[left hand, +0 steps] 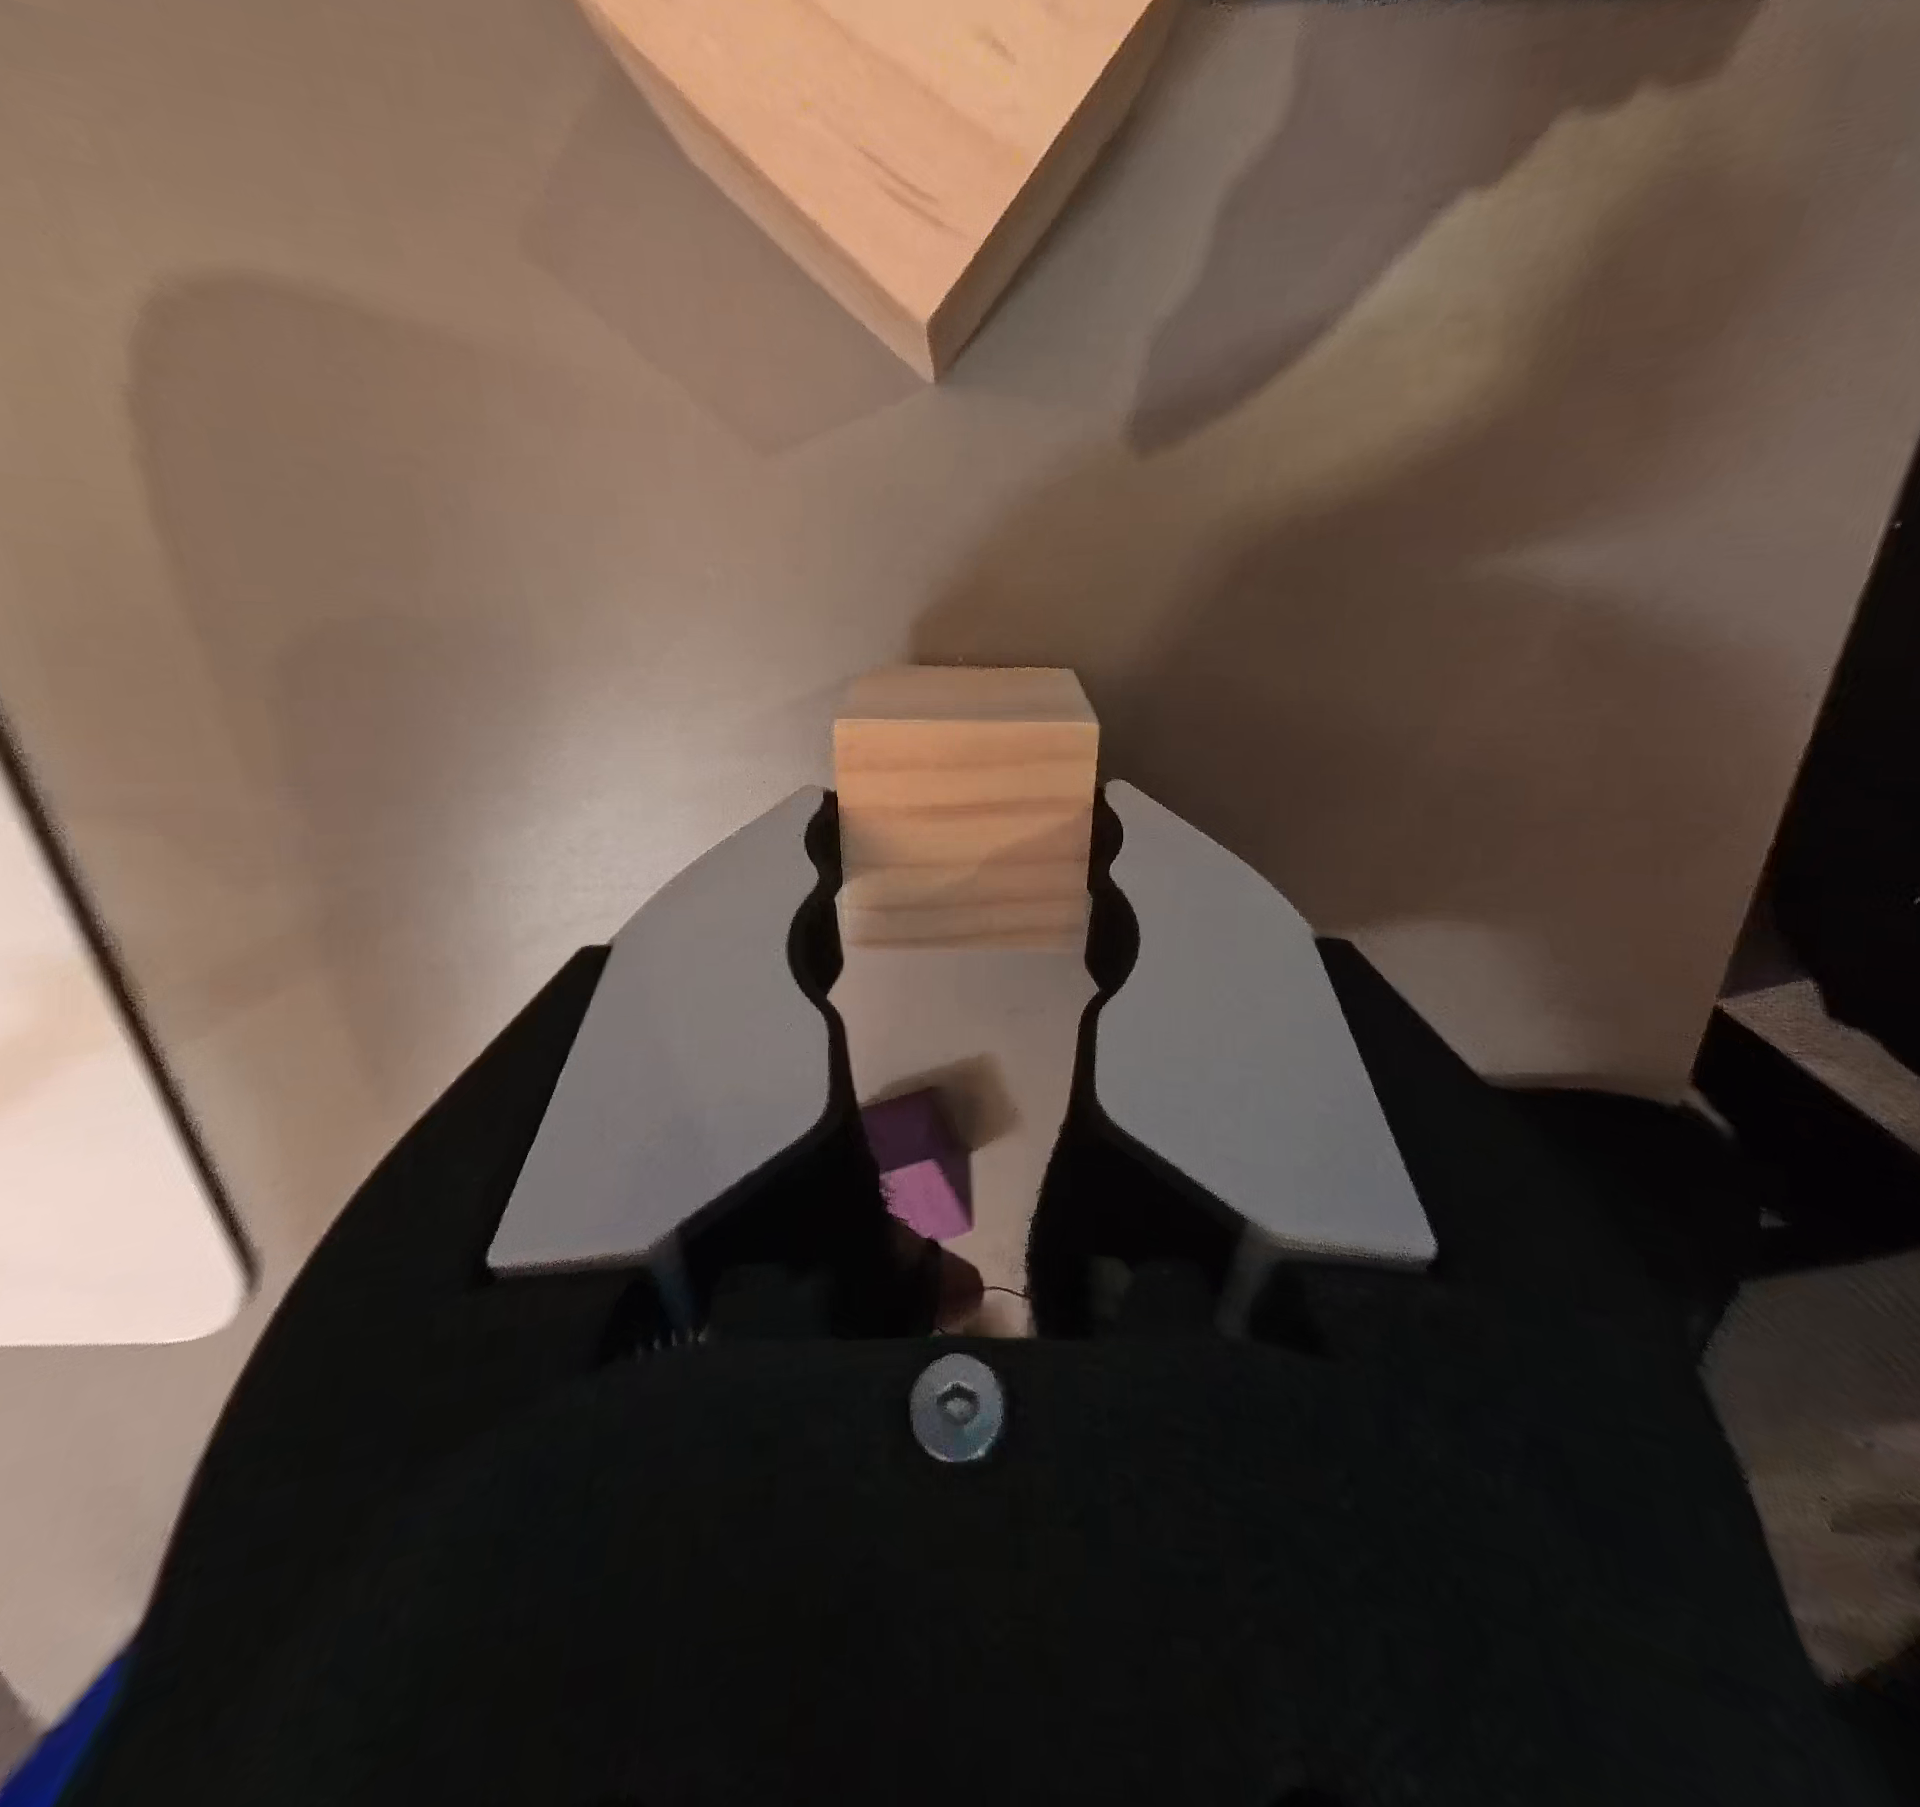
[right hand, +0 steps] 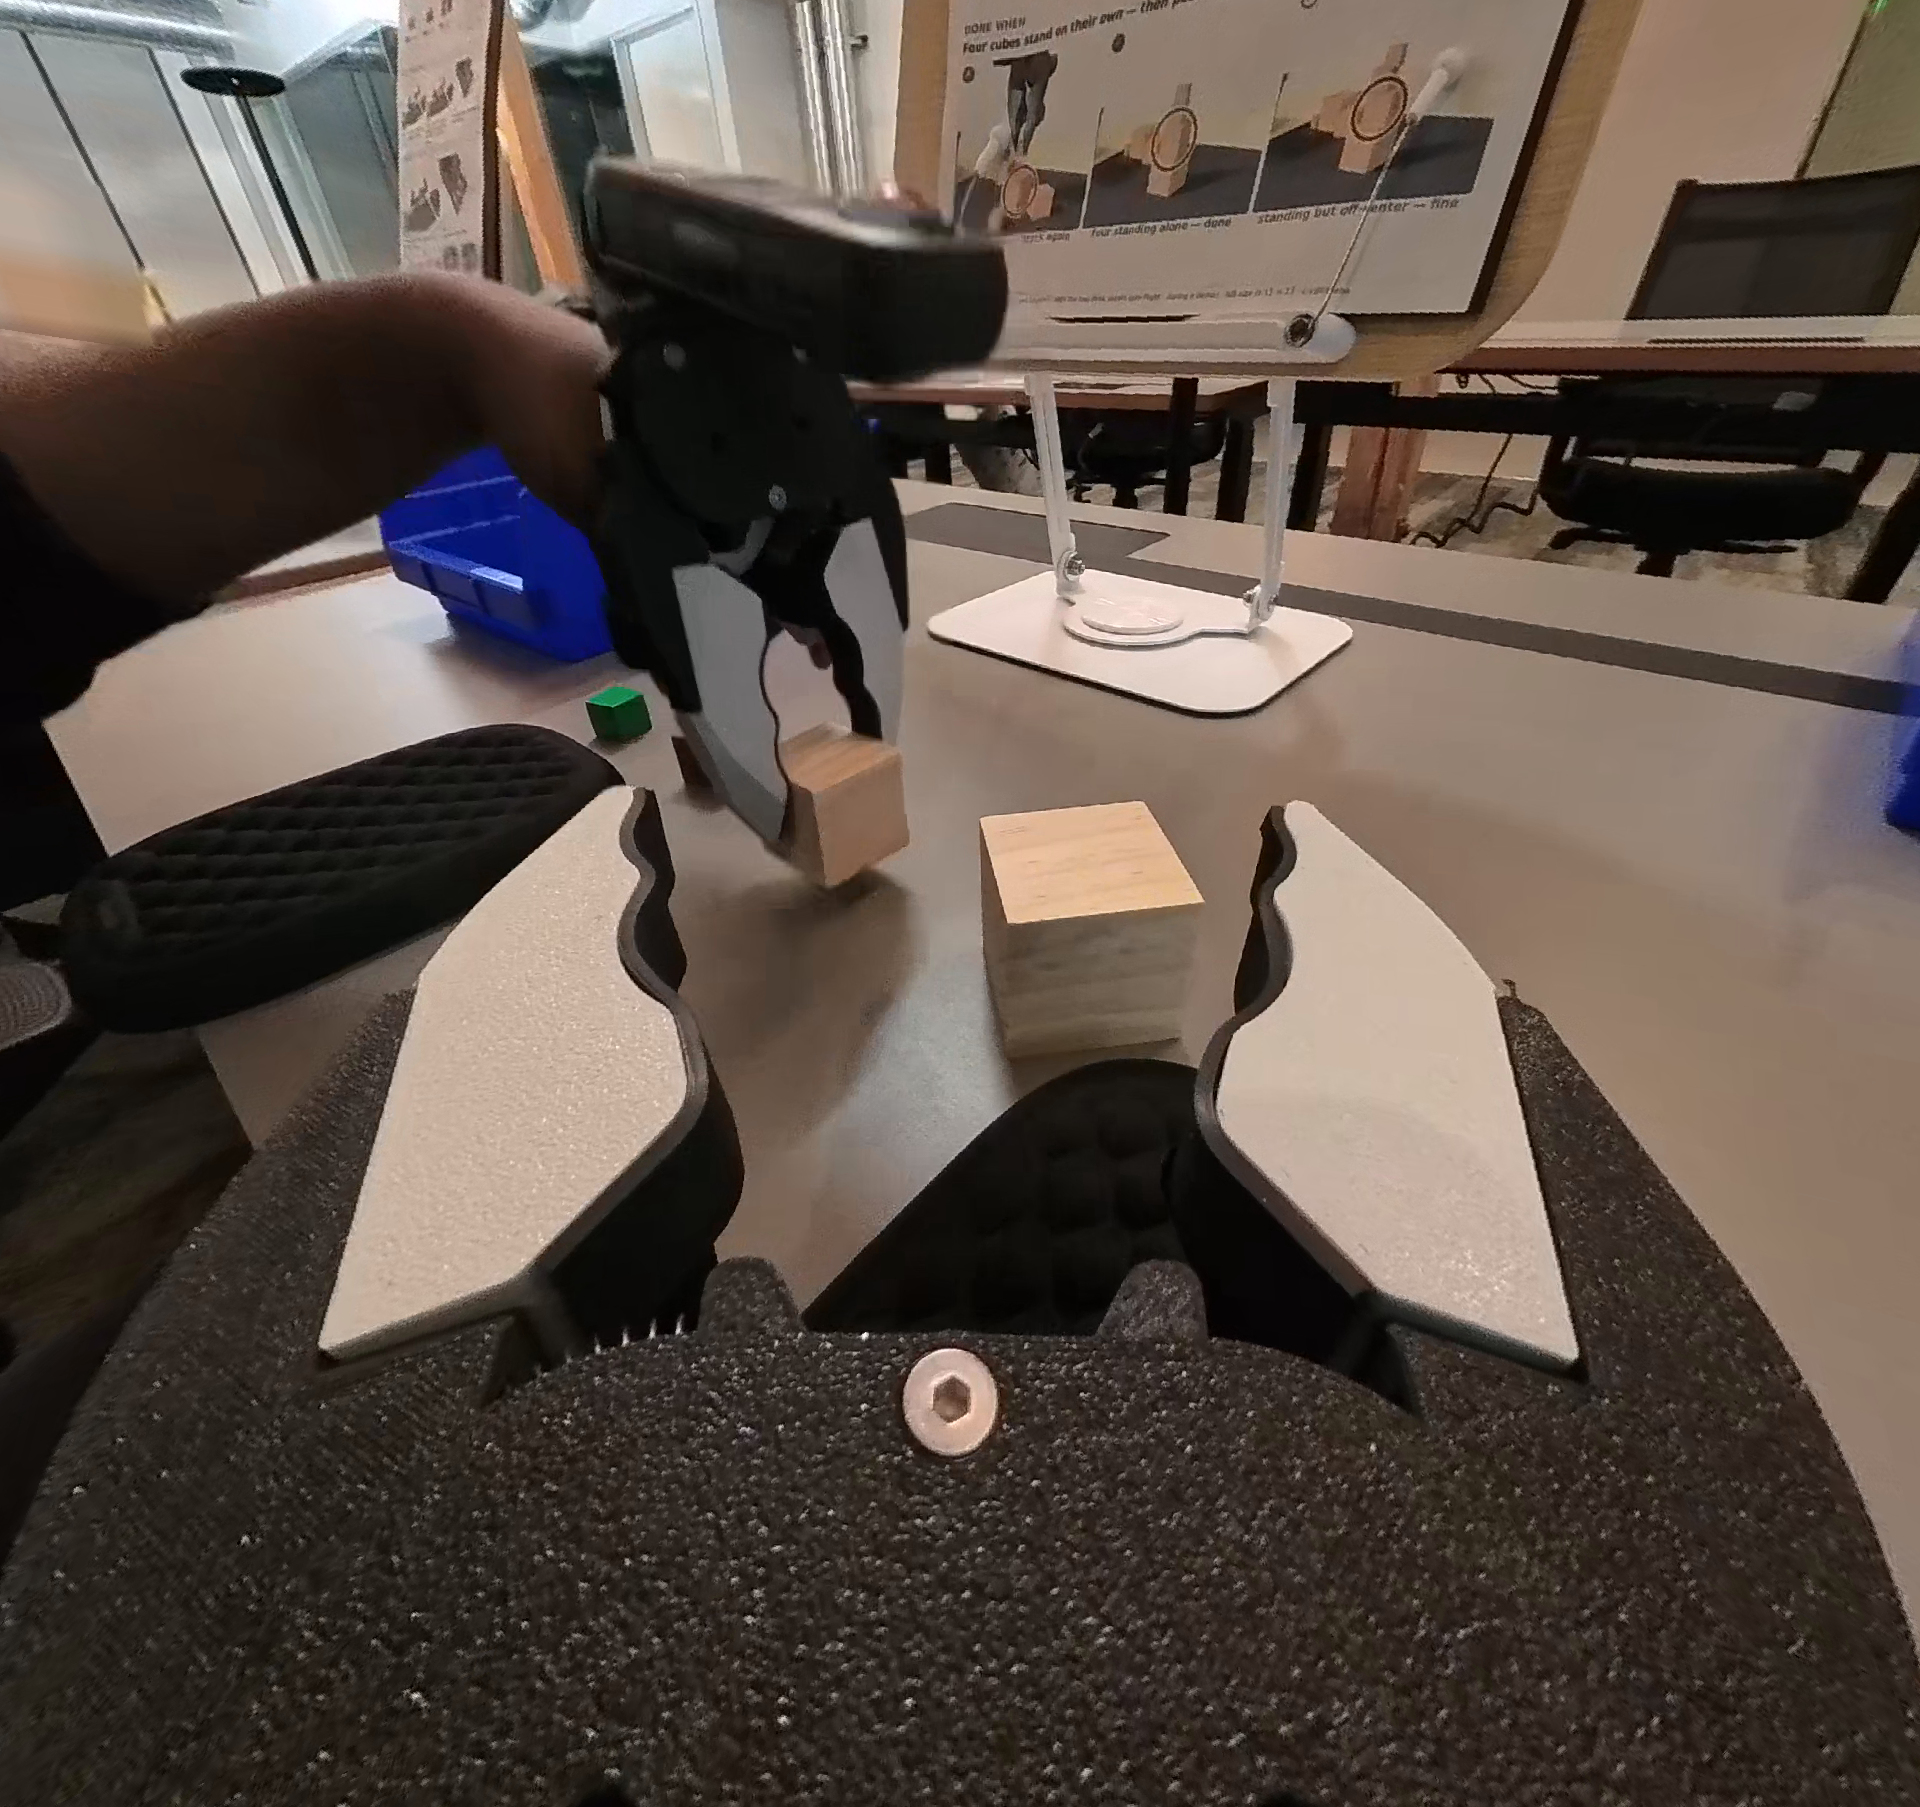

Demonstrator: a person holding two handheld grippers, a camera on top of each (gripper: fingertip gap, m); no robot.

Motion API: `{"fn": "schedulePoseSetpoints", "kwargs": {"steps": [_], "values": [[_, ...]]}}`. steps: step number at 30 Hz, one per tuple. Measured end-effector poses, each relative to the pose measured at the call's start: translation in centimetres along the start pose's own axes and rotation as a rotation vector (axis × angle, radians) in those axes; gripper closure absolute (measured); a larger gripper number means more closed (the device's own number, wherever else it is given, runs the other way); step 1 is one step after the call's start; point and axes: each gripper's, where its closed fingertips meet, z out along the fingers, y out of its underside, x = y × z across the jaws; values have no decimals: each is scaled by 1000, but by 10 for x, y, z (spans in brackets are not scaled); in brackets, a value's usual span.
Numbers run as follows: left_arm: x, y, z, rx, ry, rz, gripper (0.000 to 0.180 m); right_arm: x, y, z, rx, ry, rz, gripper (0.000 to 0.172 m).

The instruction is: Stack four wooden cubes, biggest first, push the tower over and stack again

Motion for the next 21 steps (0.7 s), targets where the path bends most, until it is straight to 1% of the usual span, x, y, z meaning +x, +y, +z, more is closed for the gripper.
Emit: {"fn": "schedulePoseSetpoints", "kwargs": {"steps": [3, 6, 8, 12, 15, 17, 21], "values": [[-5, -14, -24, 18, -48, 108, 136, 0, 0, 0, -1, -3, 2, 67], [-8, -40, -46, 41, -92, 198, 136, -1, 1, 1, -7, -6, 1, 67], [-6, -59, -53, 50, -95, 269, 136, -1, 1, 1, -8, -6, -3, 68], [-3, -91, -52, 55, -93, 479, 136, -1, 1, 1, -9, -7, -5, 68], [-4, -105, -48, 52, -65, 636, 136, -1, 0, 0, -3, -9, 2, 68], [-5, -107, -45, 21, -34, 672, 136, -1, 0, 0, -2, -10, 7, 68], [-10, -105, -37, -53, 14, 689, 136, -1, 0, 0, 1, -17, 8, 69]]}}
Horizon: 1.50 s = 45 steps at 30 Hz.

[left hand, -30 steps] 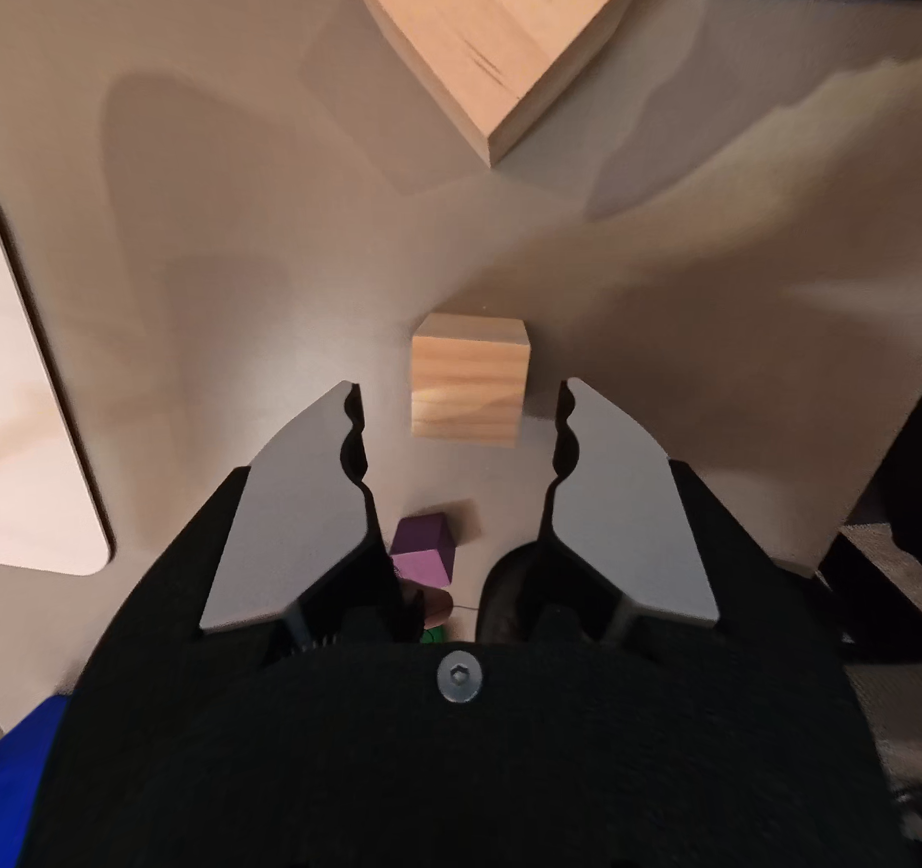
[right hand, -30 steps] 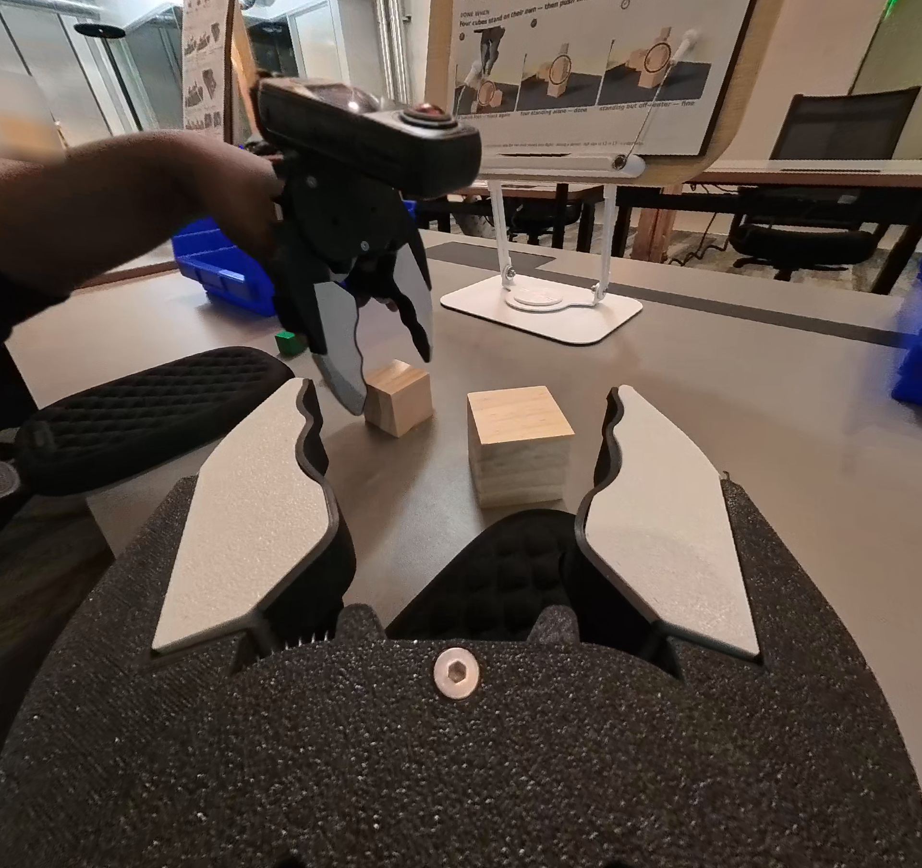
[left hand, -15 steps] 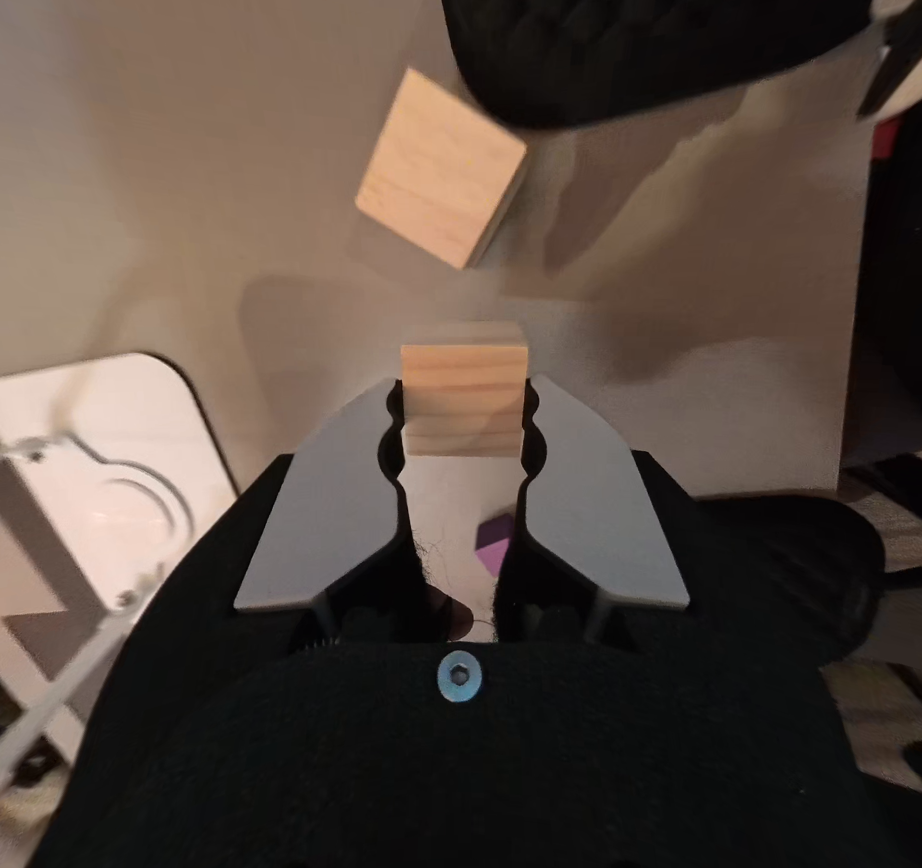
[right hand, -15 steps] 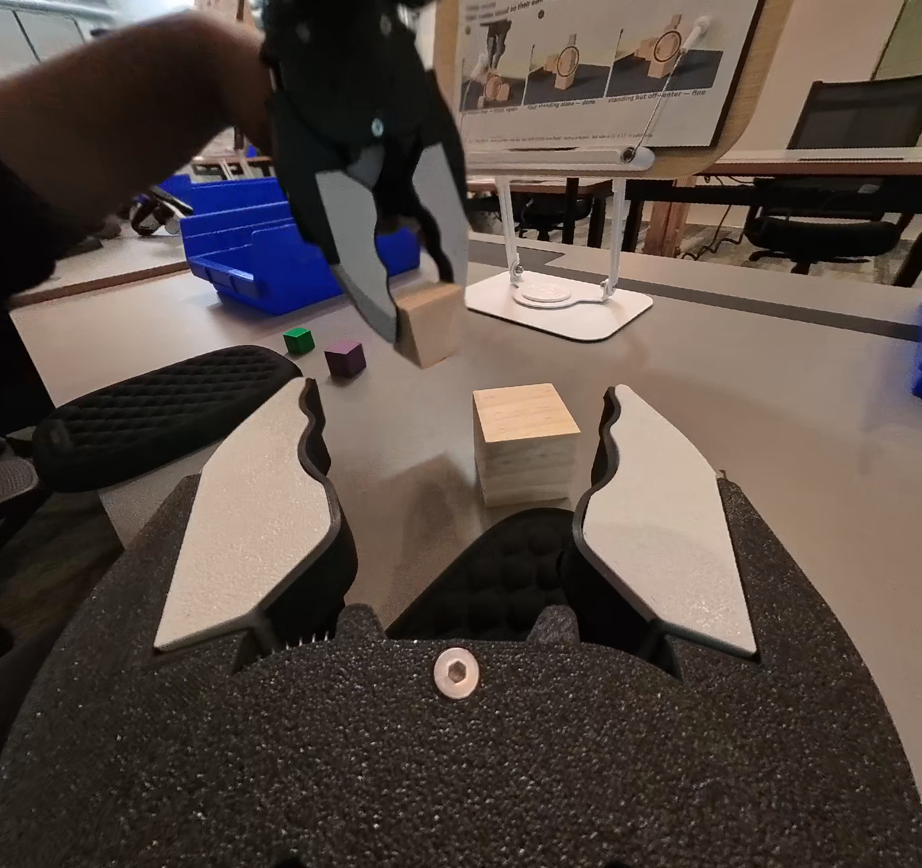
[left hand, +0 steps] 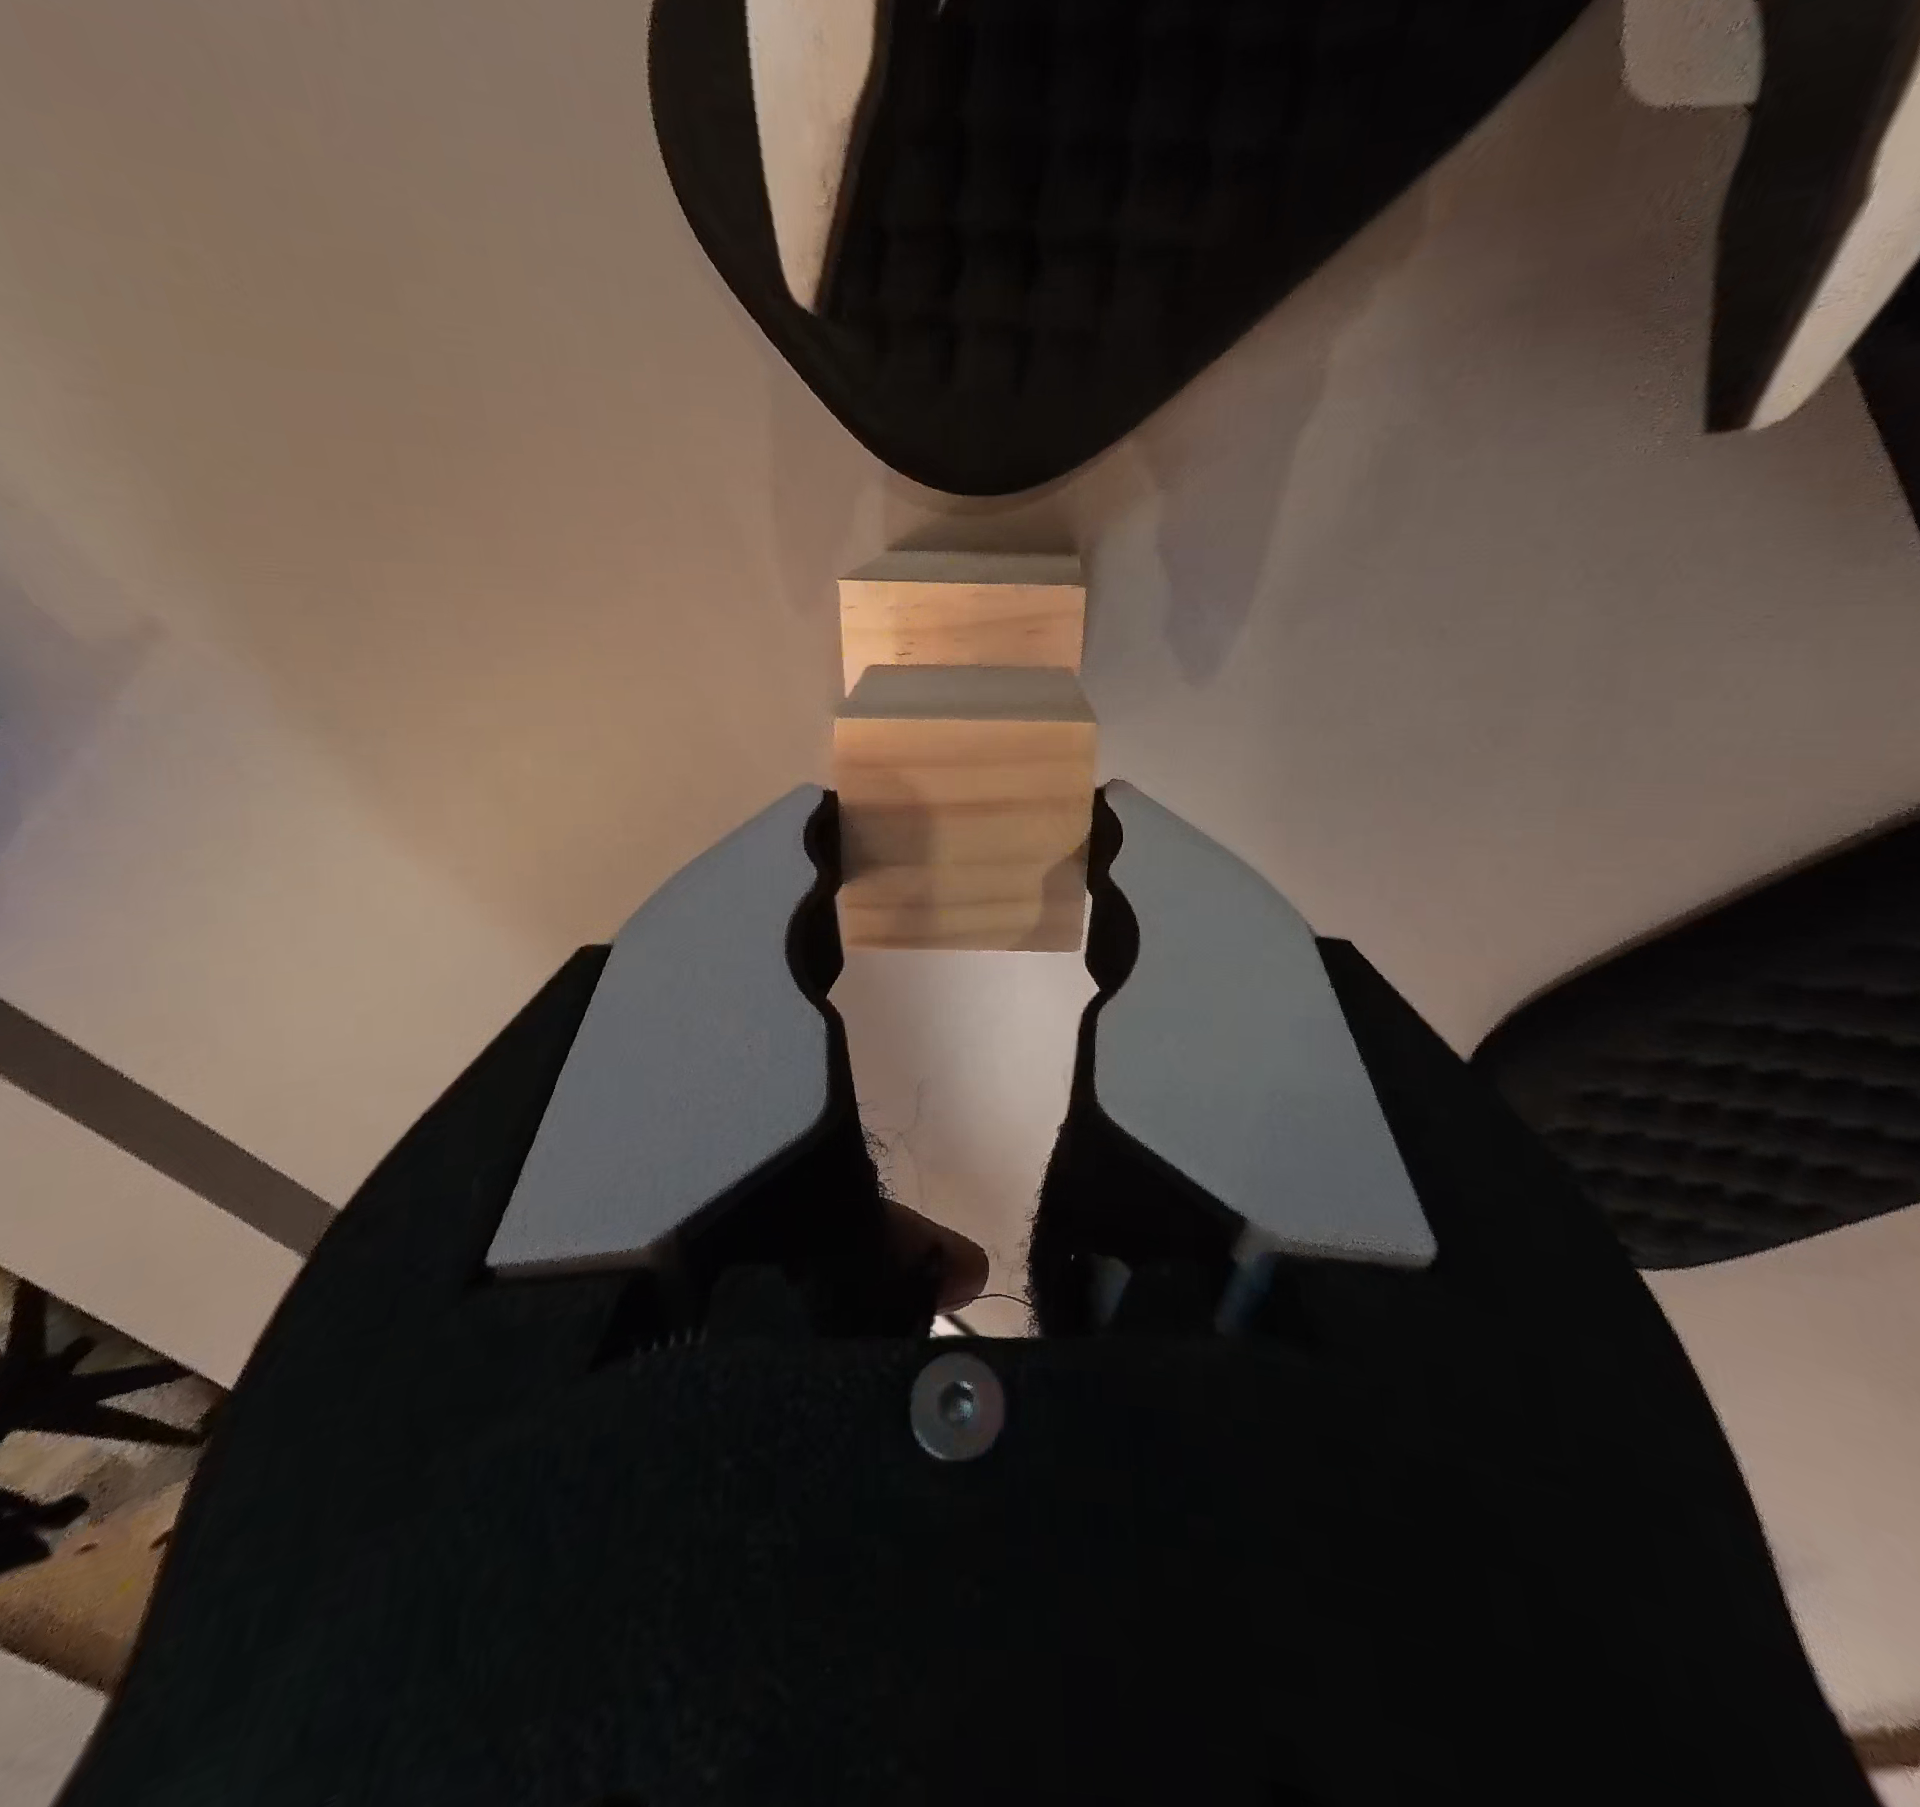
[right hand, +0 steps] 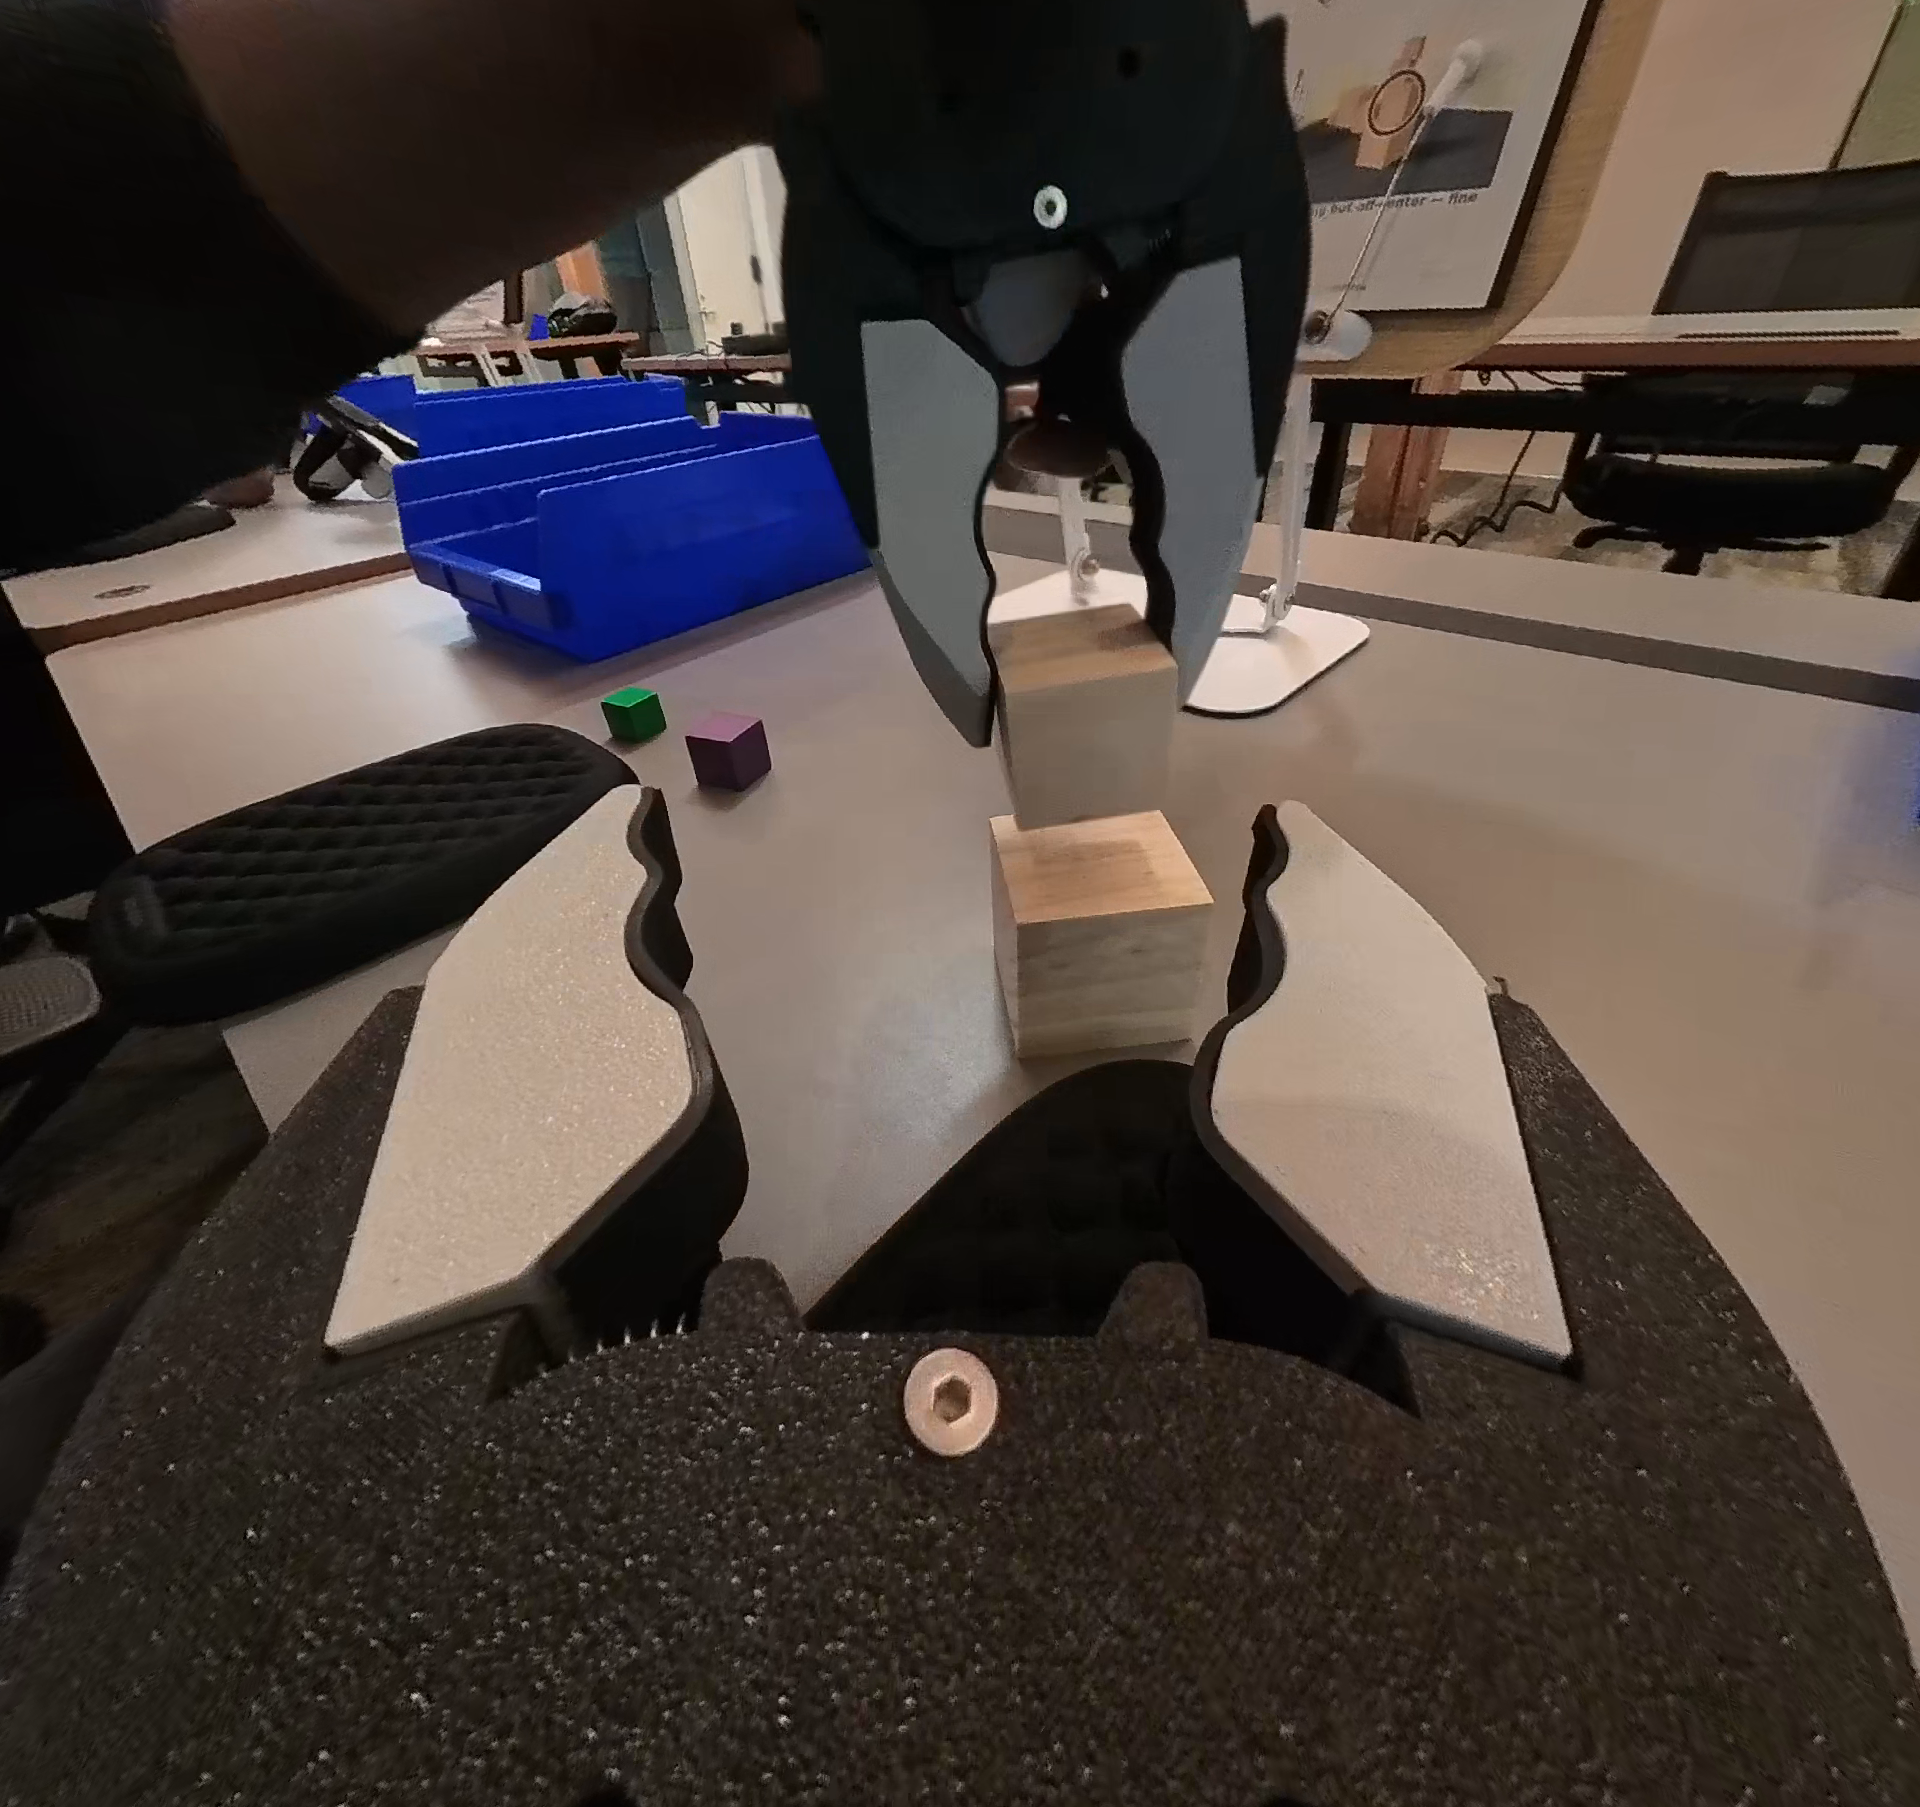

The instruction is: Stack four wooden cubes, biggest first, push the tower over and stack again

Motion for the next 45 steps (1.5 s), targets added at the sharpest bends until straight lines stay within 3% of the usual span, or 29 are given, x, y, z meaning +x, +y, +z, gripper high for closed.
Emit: {"fn": "schedulePoseSetpoints", "kwargs": {"steps": [5, 33, 38, 41, 45], "values": [[-4, 2, 9, -57, 28, 0, 136, 0, 0, 0, 2, -3, 7, 69], [-4, 0, 21, -39, 64, -28, 135, 1, -2, -1, 15, -6, 15, 71], [-4, 0, 13, -12, 47, -77, 113, 1, -1, -1, 13, -7, 15, 71], [-4, -2, 0, 52, -11, -175, 84, 1, -2, -2, 15, -9, 22, 71], [4, -7, -25, 251, -102, -399, 45, 1, -2, -2, 15, -9, 28, 71]]}}
